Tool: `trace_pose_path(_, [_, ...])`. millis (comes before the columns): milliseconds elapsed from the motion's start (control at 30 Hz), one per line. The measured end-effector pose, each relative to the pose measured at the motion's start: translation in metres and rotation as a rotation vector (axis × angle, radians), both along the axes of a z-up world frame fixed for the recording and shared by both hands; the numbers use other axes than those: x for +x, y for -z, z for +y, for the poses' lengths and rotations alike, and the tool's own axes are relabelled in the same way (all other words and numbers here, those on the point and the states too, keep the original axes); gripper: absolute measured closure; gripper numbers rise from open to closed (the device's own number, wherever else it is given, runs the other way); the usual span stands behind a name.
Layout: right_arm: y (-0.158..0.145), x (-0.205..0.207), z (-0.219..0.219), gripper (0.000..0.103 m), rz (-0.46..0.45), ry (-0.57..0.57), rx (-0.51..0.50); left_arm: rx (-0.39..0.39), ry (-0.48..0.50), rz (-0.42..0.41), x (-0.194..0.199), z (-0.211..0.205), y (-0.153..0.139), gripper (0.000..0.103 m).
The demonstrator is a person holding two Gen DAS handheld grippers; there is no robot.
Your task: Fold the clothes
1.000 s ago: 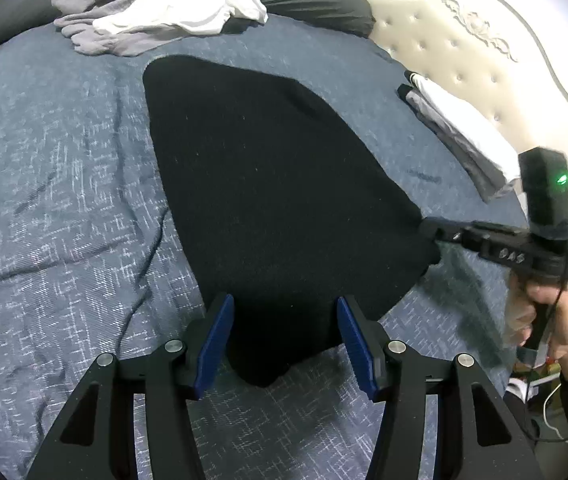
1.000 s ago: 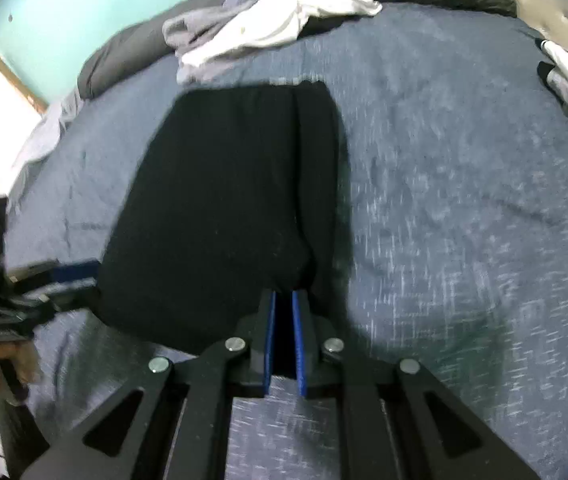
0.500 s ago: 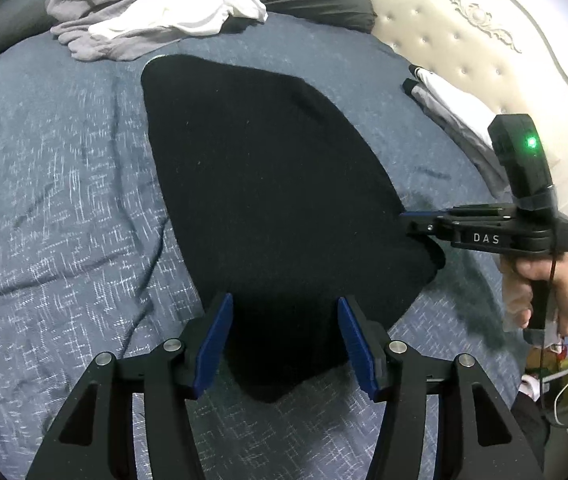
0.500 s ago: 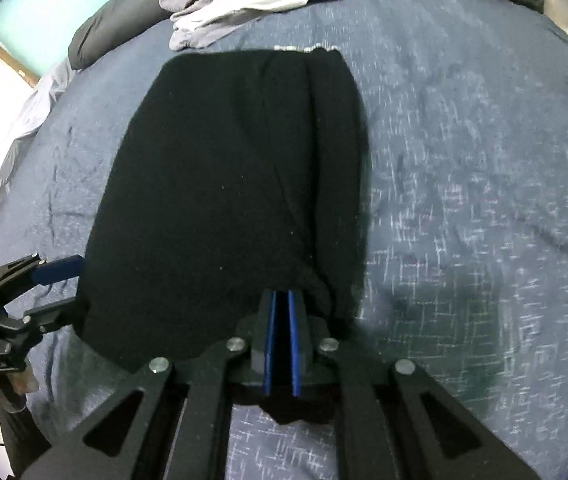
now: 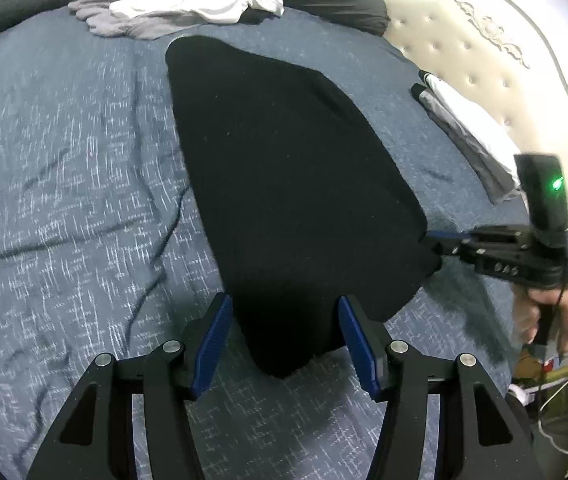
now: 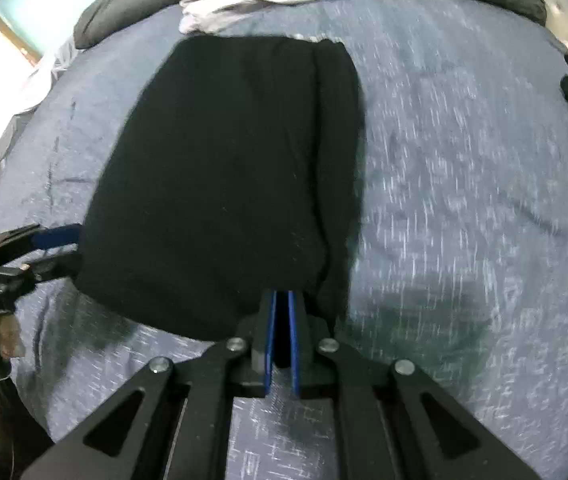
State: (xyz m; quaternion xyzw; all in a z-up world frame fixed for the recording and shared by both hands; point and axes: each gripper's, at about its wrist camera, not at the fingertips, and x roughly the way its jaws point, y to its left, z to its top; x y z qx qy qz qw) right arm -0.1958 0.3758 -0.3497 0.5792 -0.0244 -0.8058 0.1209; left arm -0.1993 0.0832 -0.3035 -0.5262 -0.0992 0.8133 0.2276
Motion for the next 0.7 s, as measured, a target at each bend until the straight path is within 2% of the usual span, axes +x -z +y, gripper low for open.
trace_pose_path(133, [-0.011,0.006,0.011,0.099,0.005,0.038,-0.027,0.006,-0.007,0.002,0.003,-0.004,-0.008,0.044])
trace_pose_path(300, [-0.032,0.012,0.014,0.099,0.059,0.045,-0.056,0.020,-0.018,0.011,0.003,-0.007,-0.017,0.044])
trace_pose_path(467, [-0.007,0.009,-0.002,0.099,-0.012,0.002,0.010,-0.010,0.018,-0.001,0.003,0.008,-0.013,0.044])
trace_pose_path(567, [-0.007,0.012,0.003,0.099,-0.019,0.022,-0.028,0.005,0.018,0.002,0.001,0.007,-0.015,0.044])
trace_pose_path(700, [-0.034,-0.001,0.009,0.099,0.061,0.035,-0.081,0.011,0.013,0.026,-0.008,0.003,-0.022,0.044])
